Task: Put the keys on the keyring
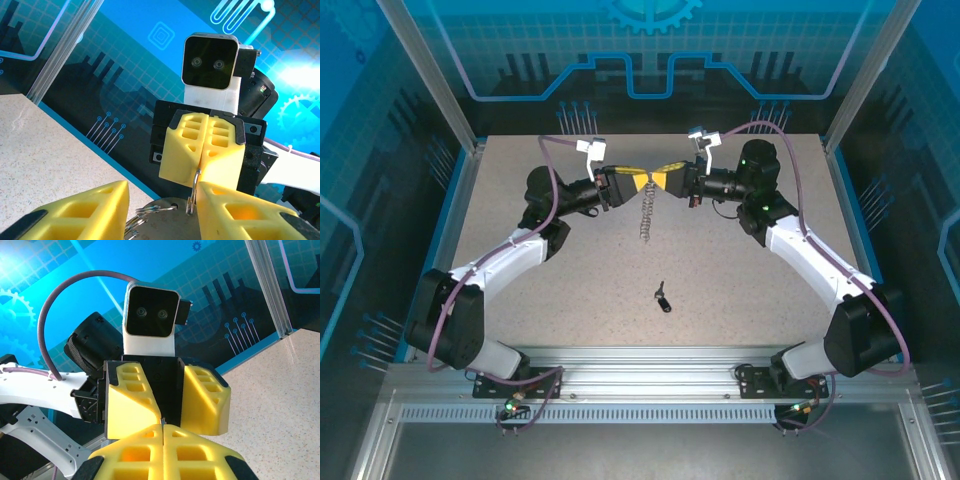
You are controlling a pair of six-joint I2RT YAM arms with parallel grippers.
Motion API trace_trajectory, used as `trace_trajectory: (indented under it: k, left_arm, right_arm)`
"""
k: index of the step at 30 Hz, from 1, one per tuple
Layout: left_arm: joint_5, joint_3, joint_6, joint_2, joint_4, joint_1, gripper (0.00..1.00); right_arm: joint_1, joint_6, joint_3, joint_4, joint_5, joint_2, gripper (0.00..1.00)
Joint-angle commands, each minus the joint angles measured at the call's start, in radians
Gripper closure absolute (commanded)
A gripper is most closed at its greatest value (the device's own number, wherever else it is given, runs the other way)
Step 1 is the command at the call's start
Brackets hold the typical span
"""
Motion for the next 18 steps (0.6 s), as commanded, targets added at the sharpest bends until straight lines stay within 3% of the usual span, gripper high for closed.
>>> trace_trajectory:
  k: [1,7,18]
  left_arm:
    - [0.019,0.02,-0.001,0.013,0.046,-0.011,0.61]
    - [0.019,0.02,-0.002,0.018,0.051,-0.02,0.69]
    - [0.014,0.028,-0.001,0.018,0.058,-0.033,0.76]
  right_arm:
    - [0.01,0.01,0.003,0.032,0.006,-0.006,1.0]
    - [0.011,0.006,0.0,0.029,0.009,-0.008,1.0]
    - [0.011,0.003,-0.003,0.024,0.014,-0.006,1.0]
